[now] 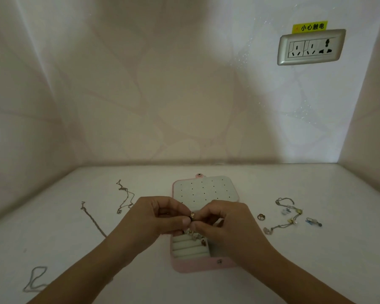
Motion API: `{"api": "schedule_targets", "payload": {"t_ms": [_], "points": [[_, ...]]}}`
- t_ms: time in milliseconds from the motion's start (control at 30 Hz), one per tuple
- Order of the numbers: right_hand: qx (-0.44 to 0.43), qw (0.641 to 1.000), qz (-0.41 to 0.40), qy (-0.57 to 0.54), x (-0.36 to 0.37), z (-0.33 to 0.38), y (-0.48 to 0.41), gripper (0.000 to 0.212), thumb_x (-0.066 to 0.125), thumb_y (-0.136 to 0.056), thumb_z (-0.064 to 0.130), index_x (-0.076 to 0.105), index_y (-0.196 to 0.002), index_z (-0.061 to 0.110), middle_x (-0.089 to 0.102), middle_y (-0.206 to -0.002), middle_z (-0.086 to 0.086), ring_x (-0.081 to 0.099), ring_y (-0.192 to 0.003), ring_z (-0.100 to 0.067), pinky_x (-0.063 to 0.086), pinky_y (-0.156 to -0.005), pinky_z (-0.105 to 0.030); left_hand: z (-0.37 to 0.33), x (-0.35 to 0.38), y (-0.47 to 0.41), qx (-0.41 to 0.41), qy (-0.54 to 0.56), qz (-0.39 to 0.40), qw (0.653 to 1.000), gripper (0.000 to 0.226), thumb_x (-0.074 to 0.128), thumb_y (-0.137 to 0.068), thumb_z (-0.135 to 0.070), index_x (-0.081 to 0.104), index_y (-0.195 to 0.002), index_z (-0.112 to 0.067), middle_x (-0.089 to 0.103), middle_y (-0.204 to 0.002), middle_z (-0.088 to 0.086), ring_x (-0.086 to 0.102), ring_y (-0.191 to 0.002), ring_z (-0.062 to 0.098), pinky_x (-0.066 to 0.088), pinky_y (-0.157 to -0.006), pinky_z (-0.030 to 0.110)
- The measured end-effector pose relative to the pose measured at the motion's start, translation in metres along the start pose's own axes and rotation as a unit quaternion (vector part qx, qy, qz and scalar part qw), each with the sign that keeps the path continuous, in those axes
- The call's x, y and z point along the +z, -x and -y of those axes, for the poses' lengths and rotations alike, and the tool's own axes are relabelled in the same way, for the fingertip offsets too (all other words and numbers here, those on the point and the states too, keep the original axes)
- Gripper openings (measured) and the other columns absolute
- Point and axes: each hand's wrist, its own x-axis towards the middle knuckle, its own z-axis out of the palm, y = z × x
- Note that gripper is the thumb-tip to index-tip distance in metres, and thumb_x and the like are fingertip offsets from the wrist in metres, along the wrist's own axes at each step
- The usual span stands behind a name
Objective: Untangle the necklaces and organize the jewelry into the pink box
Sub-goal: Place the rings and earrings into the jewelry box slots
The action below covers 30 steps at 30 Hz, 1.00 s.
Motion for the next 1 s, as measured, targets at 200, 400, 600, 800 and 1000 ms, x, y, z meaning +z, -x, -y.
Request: {"api": "schedule_targets", "payload": {"t_ms": [200,400,600,800,1000], "points": [[-0.089,0.995,-0.003,0.045,0.002,-0.008,-0.003,0.015,0.069,-0.076,0.037,0.071,-0.089,0.031,0.063,-0.073,0.022,0.062,-0.073,0.000,0.047,-0.065,-0.011,0.000,0.003,0.002,0.045,-0.047,-0.016,0.998,0.010,0.075,-0.067,-0.004,0.076,-0.073,-0.012,0.073,-0.077,0.014,0.069,-0.066,0.017,0.053,-0.060,0.019],[-0.138,0.985,0.005,0.100,0.005,-0.008,-0.002,0.024,0.056,-0.077,0.045,0.072,-0.079,0.026,0.065,-0.072,0.011,0.057,-0.071,-0.003,0.043,-0.066,-0.012,0.002,0.002,0.006,0.089,-0.138,-0.020,0.986,0.011,0.074,-0.075,-0.003,0.076,-0.074,-0.014,0.073,-0.073,0.008,0.065,-0.062,0.012,0.052,-0.060,0.019],[-0.141,0.966,0.148,0.159,0.017,-0.011,0.001,0.047,0.042,-0.077,0.055,0.076,-0.090,0.025,0.063,-0.083,0.005,0.046,-0.082,-0.003,0.030,-0.070,-0.014,0.010,-0.017,0.008,-0.012,-0.187,0.088,0.978,0.020,0.070,-0.080,0.001,0.075,-0.072,-0.016,0.069,-0.065,0.005,0.061,-0.058,0.009,0.047,-0.051,0.020],[-0.145,0.956,0.156,0.202,0.007,-0.008,-0.003,0.024,0.059,-0.091,0.038,0.074,-0.103,0.024,0.061,-0.097,0.003,0.043,-0.093,-0.007,0.029,-0.078,-0.014,0.012,-0.020,0.001,-0.039,-0.244,0.110,0.963,0.028,0.071,-0.081,-0.002,0.075,-0.066,-0.025,0.070,-0.065,0.001,0.059,-0.057,0.007,0.045,-0.050,0.019],[-0.069,0.971,0.070,0.218,-0.010,-0.016,-0.013,0.022,0.057,-0.093,0.036,0.073,-0.097,0.023,0.055,-0.087,0.015,0.047,-0.087,-0.003,0.032,-0.075,-0.011,0.012,-0.018,-0.003,-0.065,-0.273,0.101,0.955,0.020,0.075,-0.079,-0.010,0.076,-0.068,-0.026,0.064,-0.057,-0.005,0.052,-0.054,0.005,0.042,-0.048,0.020]]}}
